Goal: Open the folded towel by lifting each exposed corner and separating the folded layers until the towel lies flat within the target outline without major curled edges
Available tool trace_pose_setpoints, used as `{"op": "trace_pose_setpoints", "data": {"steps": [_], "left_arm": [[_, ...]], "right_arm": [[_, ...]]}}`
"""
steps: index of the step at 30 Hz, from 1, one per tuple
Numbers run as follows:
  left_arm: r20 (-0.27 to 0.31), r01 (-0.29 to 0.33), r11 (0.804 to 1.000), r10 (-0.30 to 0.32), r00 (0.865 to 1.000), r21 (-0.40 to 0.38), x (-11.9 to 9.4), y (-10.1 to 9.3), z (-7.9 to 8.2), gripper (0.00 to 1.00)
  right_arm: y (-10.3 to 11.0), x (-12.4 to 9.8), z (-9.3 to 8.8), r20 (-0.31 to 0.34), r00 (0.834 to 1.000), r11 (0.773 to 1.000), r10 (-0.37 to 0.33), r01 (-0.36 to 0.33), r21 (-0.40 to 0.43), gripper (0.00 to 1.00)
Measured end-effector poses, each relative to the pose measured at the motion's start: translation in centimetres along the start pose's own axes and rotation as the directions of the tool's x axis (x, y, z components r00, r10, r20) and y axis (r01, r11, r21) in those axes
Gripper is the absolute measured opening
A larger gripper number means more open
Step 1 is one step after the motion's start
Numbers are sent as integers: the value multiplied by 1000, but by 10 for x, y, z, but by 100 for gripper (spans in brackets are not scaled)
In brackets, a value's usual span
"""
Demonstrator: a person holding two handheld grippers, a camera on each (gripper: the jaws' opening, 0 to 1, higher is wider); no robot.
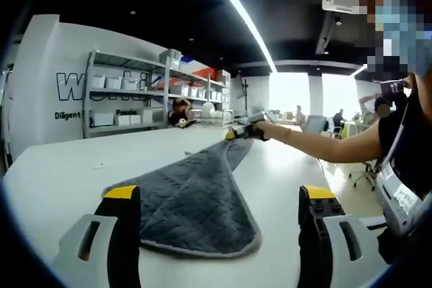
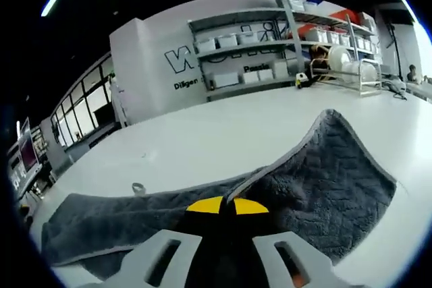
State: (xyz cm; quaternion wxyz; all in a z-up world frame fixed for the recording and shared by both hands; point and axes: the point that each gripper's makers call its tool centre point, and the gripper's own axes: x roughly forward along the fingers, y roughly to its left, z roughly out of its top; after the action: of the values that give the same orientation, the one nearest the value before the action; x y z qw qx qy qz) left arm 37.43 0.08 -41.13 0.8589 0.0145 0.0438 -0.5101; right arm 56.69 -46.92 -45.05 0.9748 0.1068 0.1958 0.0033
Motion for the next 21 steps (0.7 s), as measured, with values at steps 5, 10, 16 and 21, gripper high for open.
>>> {"op": "trace_pose_setpoints", "data": {"steps": [5,10,16,21], "left_arm": [[3,0,1000,0,1000,-3,-1,1,0,96],[1,-1,1000,1,1000,-2,-1,1,-1,96],[4,1,1000,-1,1000,-14,-1,2,-2,96],[-2,1,1000,-1,1000,-10,-1,2,-3,96]], "right_arm": [[1,-29,-5,21,1000,999,-8,8,-36,0],[1,-47,-12,26,1000,998,-11,12,-60,0],[0,-70,-19,39,999,998,-3,6,-70,0],[-1,-87,-25,45,999,996,3,1,-85,0]]}}
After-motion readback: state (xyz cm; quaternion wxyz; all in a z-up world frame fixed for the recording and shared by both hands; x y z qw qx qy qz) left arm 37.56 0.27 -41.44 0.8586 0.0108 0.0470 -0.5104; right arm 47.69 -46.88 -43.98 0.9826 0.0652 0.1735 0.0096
